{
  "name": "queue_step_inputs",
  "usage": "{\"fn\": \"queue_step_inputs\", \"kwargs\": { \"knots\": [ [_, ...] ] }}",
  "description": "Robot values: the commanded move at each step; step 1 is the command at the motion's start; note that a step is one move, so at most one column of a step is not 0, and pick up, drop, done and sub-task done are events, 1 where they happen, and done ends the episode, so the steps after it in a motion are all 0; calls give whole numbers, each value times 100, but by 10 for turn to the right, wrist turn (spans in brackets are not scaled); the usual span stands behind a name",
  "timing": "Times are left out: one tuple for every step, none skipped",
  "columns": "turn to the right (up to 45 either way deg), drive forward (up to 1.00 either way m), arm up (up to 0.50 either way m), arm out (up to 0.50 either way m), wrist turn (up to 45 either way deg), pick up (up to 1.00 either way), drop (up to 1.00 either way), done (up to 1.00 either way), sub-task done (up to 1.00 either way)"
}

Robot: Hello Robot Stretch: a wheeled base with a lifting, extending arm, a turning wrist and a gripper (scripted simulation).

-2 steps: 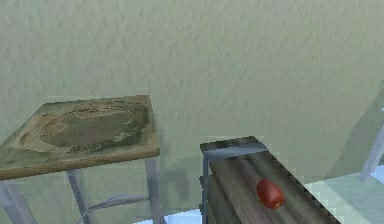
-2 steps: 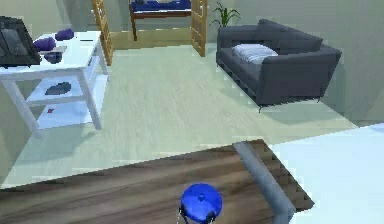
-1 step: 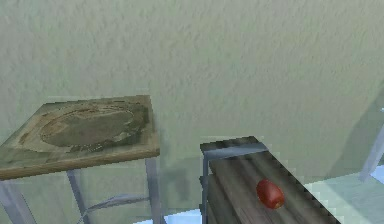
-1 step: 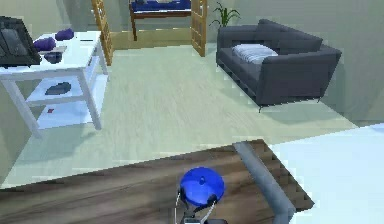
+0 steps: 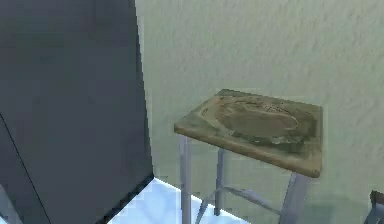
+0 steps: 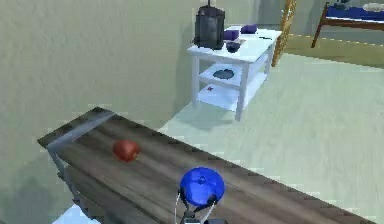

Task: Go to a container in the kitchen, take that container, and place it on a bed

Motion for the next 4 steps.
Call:
{"fn": "queue_step_inputs", "kwargs": {
  "knots": [
    [-450,0,0,0,0,0,0,0,0],
    [-120,0,0,0,0,0,0,0,0],
    [0,25,0,0,0,0,0,0,0],
    [-450,0,0,0,0,0,0,0,0]
  ]
}}
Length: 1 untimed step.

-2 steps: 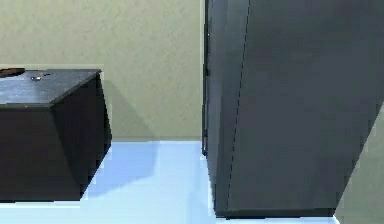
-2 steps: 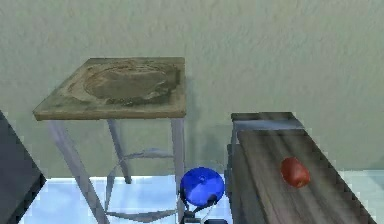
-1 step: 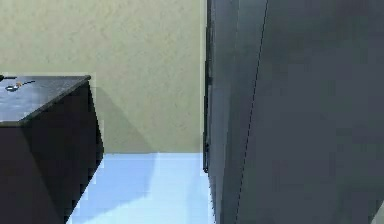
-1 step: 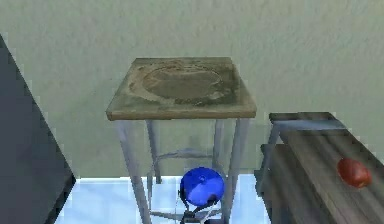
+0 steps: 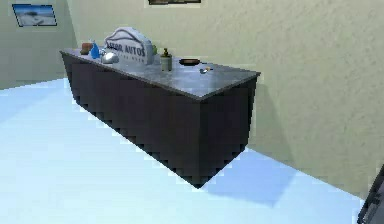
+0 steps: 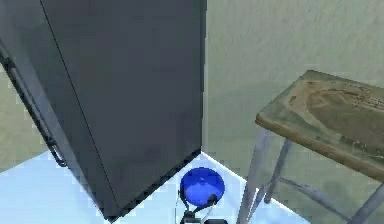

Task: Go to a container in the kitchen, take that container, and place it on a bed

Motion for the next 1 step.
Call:
{"fn": "queue_step_inputs", "kwargs": {
  "knots": [
    [-330,0,0,0,0,0,0,0,0]
  ]
}}
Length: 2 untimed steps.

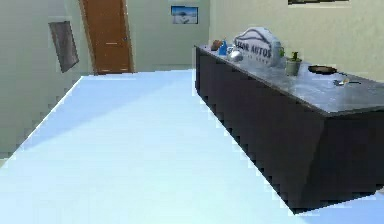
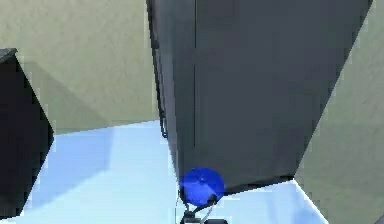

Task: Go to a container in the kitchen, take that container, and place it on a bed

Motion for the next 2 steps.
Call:
{"fn": "queue_step_inputs", "kwargs": {
  "knots": [
    [0,90,0,0,0,0,0,0,0],
    [-450,0,0,0,0,0,0,0,0]
  ]
}}
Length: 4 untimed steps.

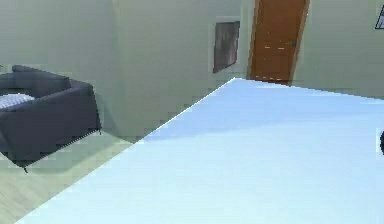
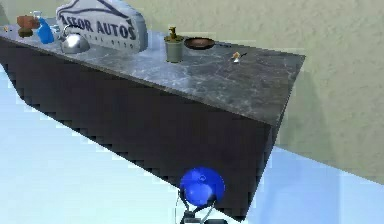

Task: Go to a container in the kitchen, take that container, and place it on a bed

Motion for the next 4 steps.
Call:
{"fn": "queue_step_inputs", "kwargs": {
  "knots": [
    [-180,0,0,0,0,0,0,0,0],
    [0,65,0,0,0,0,0,0,0],
    [-420,0,0,0,0,0,0,0,0],
    [0,25,0,0,0,0,0,0,0]
  ]
}}
